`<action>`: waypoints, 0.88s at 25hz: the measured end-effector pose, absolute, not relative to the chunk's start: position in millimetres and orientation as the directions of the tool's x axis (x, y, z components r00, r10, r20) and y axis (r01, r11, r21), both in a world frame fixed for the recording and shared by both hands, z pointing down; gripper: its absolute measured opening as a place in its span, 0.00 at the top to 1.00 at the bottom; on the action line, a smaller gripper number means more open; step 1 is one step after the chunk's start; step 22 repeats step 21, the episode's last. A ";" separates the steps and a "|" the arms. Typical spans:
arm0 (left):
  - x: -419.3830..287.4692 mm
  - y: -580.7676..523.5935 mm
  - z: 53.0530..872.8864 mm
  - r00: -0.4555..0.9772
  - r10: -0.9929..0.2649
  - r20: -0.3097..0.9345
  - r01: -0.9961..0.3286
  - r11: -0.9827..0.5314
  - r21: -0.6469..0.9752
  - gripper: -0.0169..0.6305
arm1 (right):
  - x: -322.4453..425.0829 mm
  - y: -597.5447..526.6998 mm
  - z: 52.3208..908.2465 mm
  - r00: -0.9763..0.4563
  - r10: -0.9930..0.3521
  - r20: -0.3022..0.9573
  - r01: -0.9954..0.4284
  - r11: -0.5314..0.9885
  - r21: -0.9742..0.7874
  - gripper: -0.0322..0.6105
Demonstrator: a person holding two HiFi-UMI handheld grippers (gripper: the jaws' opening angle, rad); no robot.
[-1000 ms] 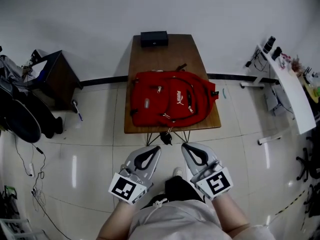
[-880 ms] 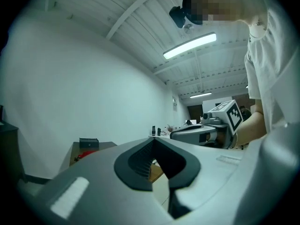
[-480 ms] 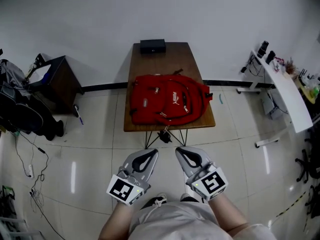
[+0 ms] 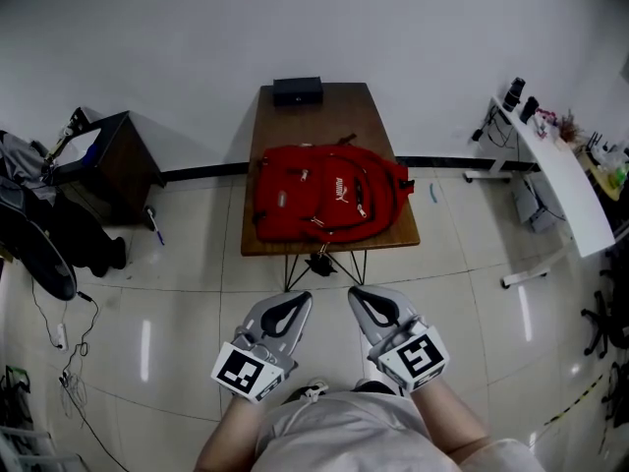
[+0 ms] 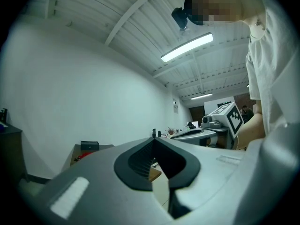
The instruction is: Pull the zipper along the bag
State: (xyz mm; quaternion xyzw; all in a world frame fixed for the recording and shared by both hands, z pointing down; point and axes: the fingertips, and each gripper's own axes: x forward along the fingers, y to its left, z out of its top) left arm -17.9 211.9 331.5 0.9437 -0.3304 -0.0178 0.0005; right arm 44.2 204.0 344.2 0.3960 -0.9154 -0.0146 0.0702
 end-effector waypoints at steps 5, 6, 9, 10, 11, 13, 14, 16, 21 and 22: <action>-16.7 210.2 329.8 0.771 -0.635 -0.037 -0.635 -0.772 0.019 0.96 | 44.1 201.7 342.0 -0.686 -0.718 0.114 -0.715 0.695 0.078 0.94; -16.6 209.5 330.2 0.772 -0.635 -0.035 -0.635 -0.773 0.014 0.96 | 43.8 201.0 341.8 -0.689 -0.716 0.114 -0.713 0.697 0.077 0.94; -16.6 209.1 330.3 0.775 -0.631 -0.032 -0.631 -0.776 0.006 0.96 | 41.7 200.3 341.9 -0.691 -0.715 0.111 -0.710 0.699 0.083 0.94; -16.4 209.9 330.1 0.778 -0.628 -0.032 -0.628 -0.778 0.006 0.96 | 41.2 200.9 342.2 -0.690 -0.715 0.109 -0.710 0.699 0.087 0.94; -16.2 210.9 329.9 0.780 -0.626 -0.032 -0.626 -0.780 0.005 0.96 | 41.0 201.9 342.5 -0.690 -0.716 0.108 -0.710 0.698 0.088 0.94; -16.8 211.7 329.1 0.781 -0.624 -0.033 -0.624 -0.781 0.004 0.96 | 40.5 203.1 342.5 -0.690 -0.715 0.109 -0.711 0.698 0.086 0.94; -17.6 211.3 328.6 0.781 -0.624 -0.034 -0.624 -0.781 0.005 0.96 | 40.0 203.1 342.1 -0.690 -0.715 0.109 -0.711 0.698 0.085 0.94; -18.6 210.5 327.7 0.781 -0.624 -0.034 -0.624 -0.781 0.005 0.96 | 39.3 202.5 341.2 -0.690 -0.716 0.106 -0.711 0.698 0.086 0.94; -19.6 210.8 328.3 0.785 -0.619 -0.036 -0.619 -0.785 0.003 0.96 | 36.1 201.8 340.9 -0.690 -0.717 0.102 -0.711 0.697 0.088 0.94; -19.6 210.8 328.3 0.785 -0.619 -0.036 -0.619 -0.785 0.003 0.96 | 36.1 201.8 340.9 -0.690 -0.717 0.102 -0.711 0.697 0.088 0.94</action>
